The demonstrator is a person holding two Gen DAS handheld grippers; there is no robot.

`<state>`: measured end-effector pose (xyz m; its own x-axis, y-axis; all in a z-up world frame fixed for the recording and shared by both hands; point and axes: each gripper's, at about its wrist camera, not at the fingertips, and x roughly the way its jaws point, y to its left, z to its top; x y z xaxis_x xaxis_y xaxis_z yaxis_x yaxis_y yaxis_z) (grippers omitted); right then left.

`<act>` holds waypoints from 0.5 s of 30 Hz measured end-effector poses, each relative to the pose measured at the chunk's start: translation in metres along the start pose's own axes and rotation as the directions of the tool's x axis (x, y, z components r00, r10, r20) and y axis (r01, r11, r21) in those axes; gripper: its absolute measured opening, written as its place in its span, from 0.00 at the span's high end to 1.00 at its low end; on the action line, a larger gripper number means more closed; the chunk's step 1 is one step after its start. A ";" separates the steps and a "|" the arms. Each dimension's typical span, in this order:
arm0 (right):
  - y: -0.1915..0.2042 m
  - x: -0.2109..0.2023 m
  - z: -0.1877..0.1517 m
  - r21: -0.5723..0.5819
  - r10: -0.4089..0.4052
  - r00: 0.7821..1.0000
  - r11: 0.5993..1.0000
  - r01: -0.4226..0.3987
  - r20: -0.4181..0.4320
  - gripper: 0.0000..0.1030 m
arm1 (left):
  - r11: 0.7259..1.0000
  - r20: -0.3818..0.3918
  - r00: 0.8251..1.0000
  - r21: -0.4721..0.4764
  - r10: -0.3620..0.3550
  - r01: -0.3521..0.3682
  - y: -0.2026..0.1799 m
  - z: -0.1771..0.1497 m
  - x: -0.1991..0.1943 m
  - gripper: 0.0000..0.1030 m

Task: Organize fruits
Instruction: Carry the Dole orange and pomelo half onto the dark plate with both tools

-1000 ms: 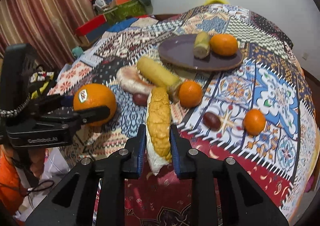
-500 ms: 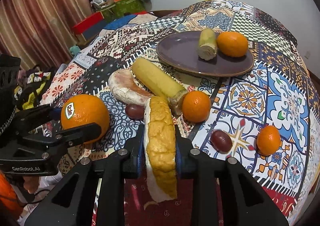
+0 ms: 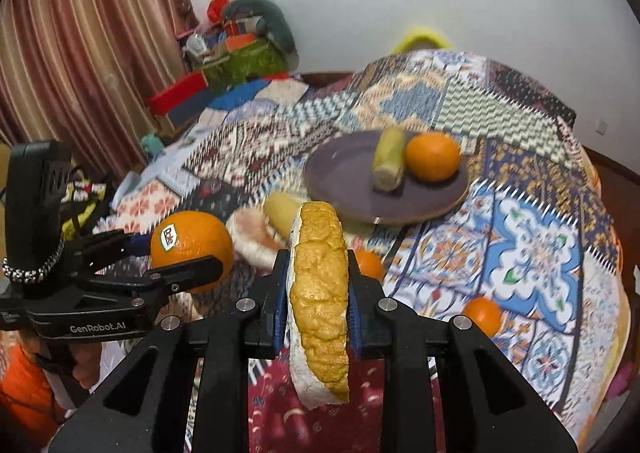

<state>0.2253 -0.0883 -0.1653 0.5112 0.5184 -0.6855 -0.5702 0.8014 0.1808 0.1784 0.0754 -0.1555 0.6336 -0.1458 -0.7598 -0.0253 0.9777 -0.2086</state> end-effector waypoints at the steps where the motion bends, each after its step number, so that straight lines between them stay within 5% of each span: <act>1: -0.001 -0.002 0.003 0.002 -0.004 1.000 1.000 0.004 0.008 0.79 | 1.000 0.010 1.000 0.004 0.000 0.000 -0.001 0.005 -0.001 0.34; 15: -0.034 0.001 0.047 0.040 -0.084 0.990 0.996 0.080 0.113 0.79 | 0.999 0.100 0.995 0.038 -0.002 -0.002 -0.007 0.059 0.007 0.34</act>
<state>0.2756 -0.1010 -0.1392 0.6266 0.4797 -0.6142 -0.5015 0.8515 0.1534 0.2290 0.0762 -0.1233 0.7081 -0.1320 -0.6937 0.0034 0.9830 -0.1836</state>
